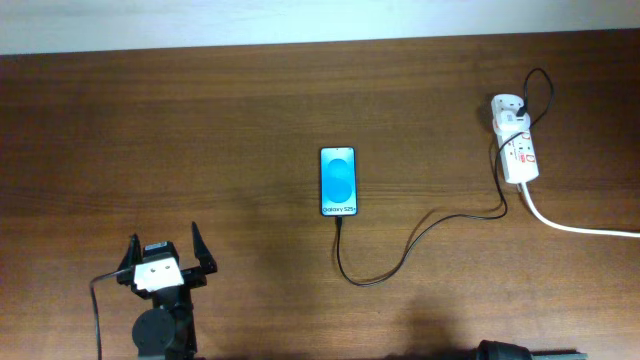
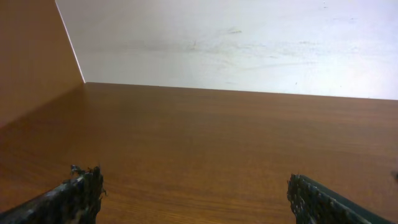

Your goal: Plug charger to phone and switch on socket

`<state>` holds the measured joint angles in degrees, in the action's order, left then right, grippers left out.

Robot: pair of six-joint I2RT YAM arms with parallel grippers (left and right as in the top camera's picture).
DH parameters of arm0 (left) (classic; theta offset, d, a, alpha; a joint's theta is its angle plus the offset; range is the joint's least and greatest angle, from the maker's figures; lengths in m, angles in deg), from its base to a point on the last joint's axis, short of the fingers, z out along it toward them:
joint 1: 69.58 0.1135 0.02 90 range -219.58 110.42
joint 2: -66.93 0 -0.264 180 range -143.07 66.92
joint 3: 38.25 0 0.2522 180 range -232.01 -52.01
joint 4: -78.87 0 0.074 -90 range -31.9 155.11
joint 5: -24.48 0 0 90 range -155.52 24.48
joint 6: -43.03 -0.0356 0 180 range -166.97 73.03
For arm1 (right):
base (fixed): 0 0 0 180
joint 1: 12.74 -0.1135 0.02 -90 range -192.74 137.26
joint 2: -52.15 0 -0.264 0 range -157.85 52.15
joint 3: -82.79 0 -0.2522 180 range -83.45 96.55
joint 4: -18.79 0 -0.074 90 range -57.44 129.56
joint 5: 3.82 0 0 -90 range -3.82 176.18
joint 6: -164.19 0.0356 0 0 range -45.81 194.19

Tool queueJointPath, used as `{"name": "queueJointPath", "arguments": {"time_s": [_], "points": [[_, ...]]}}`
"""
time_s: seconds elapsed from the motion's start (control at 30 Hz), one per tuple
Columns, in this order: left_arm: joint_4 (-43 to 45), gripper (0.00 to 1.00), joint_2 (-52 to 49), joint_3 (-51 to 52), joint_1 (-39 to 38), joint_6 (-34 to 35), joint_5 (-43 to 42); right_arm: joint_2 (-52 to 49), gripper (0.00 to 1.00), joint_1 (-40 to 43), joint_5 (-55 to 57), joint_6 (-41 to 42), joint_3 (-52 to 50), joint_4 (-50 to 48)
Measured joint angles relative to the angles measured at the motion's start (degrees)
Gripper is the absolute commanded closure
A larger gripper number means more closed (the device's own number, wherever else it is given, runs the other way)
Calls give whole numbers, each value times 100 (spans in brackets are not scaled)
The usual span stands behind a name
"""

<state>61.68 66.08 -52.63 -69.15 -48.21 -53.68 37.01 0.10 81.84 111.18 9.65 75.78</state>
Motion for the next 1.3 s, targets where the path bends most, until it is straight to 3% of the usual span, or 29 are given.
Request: {"name": "queueJointPath", "arguments": {"time_s": [0.27,0.63,0.8,1.03,1.2,1.3], "points": [[0,1,0,0,0,0,-2,133,96,0,0,2,-13,-57],[0,1,0,0,0,0,0,1128,95,-4,284,-481,-116,-313],[-42,1,0,0,0,-726,-420,1432,94,-4,323,-535,-214,-372],[-52,1,0,0,0,-935,-566,1432,95,-4,345,-551,-236,-579],[-59,1,0,0,0,-953,-570,1432,68,-4,428,-581,-723,-927],[-63,1,0,0,0,-953,-588,1434,67,-15,610,-564,-1565,35]]}}
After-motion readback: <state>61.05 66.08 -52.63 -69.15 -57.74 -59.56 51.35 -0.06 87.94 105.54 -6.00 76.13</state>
